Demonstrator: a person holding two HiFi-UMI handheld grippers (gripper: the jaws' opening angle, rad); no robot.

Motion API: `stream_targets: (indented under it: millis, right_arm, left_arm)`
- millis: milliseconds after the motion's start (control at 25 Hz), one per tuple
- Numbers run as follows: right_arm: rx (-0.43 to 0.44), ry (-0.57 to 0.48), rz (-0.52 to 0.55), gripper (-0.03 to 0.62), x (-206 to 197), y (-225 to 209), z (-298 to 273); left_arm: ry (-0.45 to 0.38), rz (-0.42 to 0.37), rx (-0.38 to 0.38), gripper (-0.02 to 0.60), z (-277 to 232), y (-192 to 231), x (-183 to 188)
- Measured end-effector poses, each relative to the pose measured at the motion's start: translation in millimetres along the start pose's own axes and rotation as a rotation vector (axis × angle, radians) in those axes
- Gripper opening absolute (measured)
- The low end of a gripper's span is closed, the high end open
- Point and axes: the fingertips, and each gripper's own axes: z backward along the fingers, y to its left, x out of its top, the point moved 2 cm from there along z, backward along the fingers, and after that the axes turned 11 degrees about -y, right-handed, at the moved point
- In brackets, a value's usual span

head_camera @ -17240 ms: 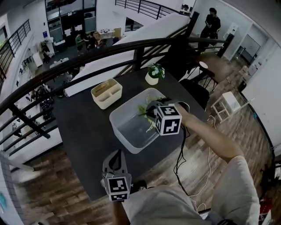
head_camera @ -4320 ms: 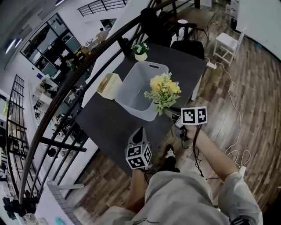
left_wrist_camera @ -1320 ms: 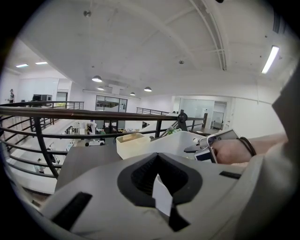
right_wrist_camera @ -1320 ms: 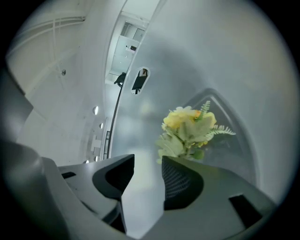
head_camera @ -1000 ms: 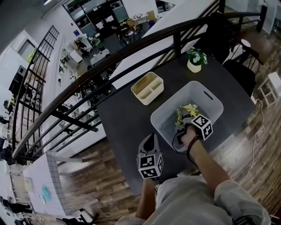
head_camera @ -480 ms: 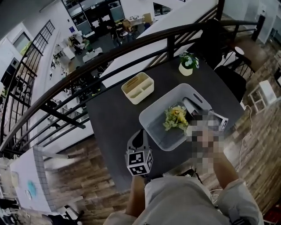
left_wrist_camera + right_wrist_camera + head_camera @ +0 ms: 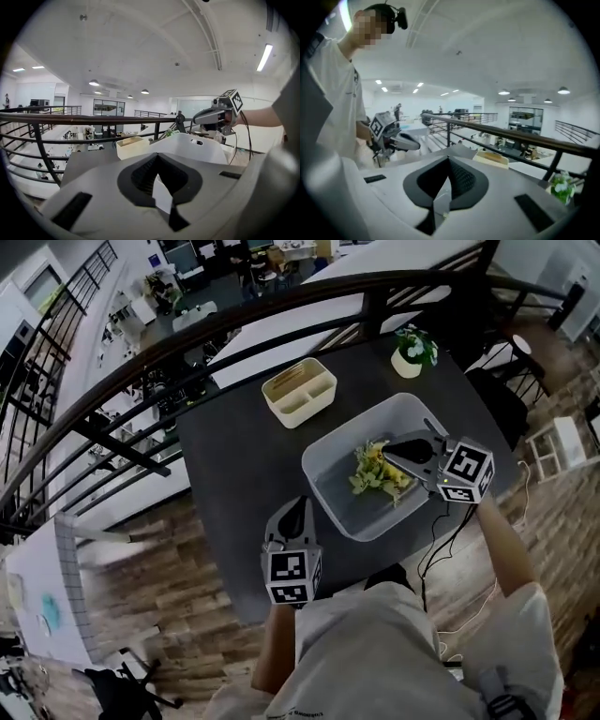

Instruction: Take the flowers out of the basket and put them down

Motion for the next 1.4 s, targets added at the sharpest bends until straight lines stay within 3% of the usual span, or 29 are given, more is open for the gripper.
stream_targets:
  millis: [120, 200, 560, 720, 840, 1000, 1120, 1400]
  right_arm:
    - [0.246, 0.206, 0.103, 0.018, -28.0, 8.4, -14.9]
    - [0.346, 0.328, 0.168, 0.018, -51.0, 12.2, -18.6]
    - [0.706, 0.541, 0.490, 0.024, -127.6, 30.9, -52.1]
    - [0.799, 0.606, 0.605, 0.034, -160.8, 26.3, -60.7]
    - [0.866, 0.637, 0.675, 0.111, -180.3, 21.9, -63.1]
    - [0.966, 0.691, 0.675, 0.194, -207.4, 23.8, -68.5]
    - [1.024, 0.746, 0.675, 0.310, -227.1, 27.0, -74.3]
    - [1.134, 0.855, 0.840, 0.310, -284.1, 35.1, -86.4]
  left_arm:
    - [-0.015, 0.028, 0.085, 0.023, -1.6, -2.8, 0.8]
    - [-0.021, 0.064, 0.165, 0.023, -0.9, -7.2, -0.8]
    - [-0.038, 0.109, 0.417, 0.023, 10.8, -9.4, -8.9]
    - [-0.050, 0.121, 0.517, 0.023, 13.0, -17.1, -12.4]
    - [-0.054, 0.151, 0.597, 0.023, 16.7, -27.5, -24.0]
    - [-0.062, 0.184, 0.693, 0.023, 27.8, -44.1, -39.4]
    - [-0.094, 0.226, 0.771, 0.023, 40.6, -58.3, -48.3]
    - [-0.092, 0.299, 0.947, 0.023, 81.7, -93.5, -83.4]
